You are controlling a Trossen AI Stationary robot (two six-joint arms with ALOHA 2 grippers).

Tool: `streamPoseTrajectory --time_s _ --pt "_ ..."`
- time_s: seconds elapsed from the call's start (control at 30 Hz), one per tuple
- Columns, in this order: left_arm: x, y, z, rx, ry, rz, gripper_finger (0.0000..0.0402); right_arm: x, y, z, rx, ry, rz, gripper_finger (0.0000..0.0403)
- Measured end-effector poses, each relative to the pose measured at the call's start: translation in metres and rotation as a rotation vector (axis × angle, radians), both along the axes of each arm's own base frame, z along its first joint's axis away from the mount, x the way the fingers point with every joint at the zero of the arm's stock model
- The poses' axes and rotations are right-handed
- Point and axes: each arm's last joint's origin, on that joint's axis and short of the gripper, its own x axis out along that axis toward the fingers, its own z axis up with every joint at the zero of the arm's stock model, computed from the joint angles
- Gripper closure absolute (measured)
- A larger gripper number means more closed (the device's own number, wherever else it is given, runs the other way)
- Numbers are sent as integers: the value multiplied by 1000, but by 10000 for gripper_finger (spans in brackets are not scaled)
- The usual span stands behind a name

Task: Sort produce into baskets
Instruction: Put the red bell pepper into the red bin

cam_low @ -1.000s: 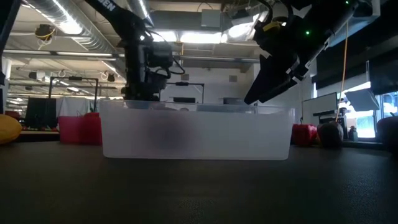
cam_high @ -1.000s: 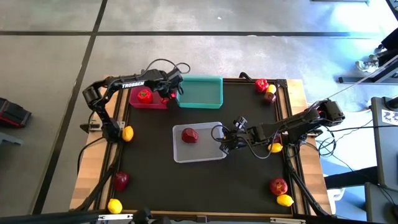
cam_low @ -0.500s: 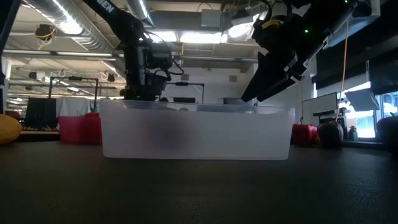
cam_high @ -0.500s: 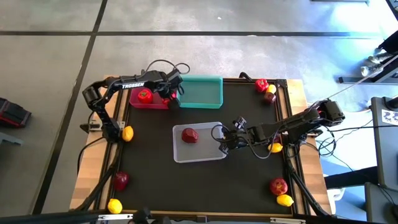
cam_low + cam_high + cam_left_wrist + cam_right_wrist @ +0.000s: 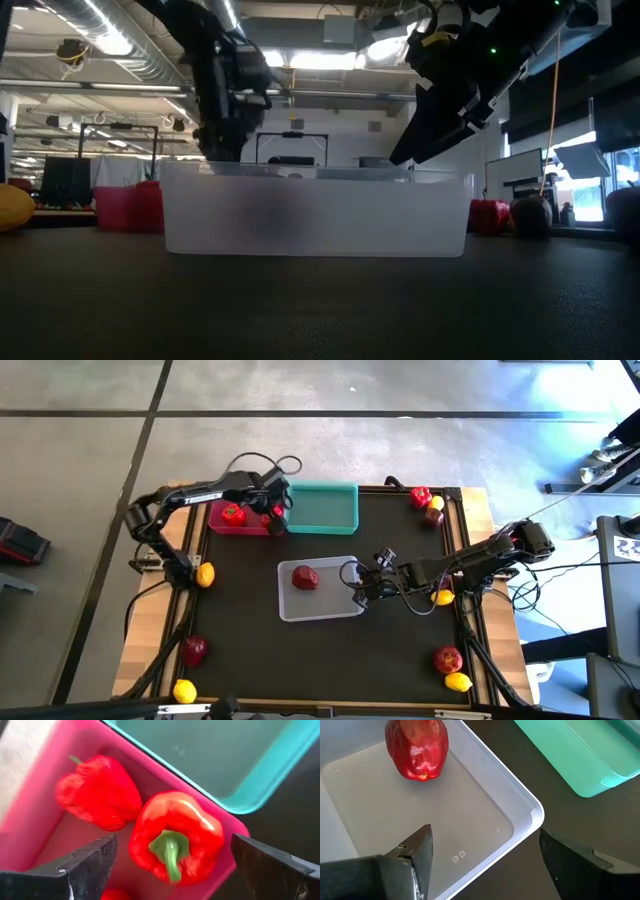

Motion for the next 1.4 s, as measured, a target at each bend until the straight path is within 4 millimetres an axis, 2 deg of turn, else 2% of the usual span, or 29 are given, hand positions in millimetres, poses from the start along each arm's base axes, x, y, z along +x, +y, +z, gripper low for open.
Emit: streamPoseTrajectory --time_s 0.33,0.47,0.6,0.77,0.9,1.07,1.2,1.4 --pt "-23 -35 66 107 -243 31 18 0 0 0 -13 9 16 111" --pt "-24 -53 81 115 -317 5 19 3 0 2 -6 -26 16 111" --pt "-23 -74 87 110 -372 -22 24 4 1 4 10 -34 33 111" --pt "-20 -104 70 116 -474 -123 25 0 -1 19 -39 -5 -11 111" --pt "-19 -118 49 129 -546 -135 25 -9 -17 35 -84 40 -77 111" --pt "-14 -129 26 129 -624 -171 25 -27 -52 48 -97 124 -194 111" --pt "-15 -137 10 137 -616 -230 25 -43 -87 54 -110 194 -302 111" --pt "-16 -136 7 166 -598 -272 25 -62 -144 56 -116 290 -416 111"
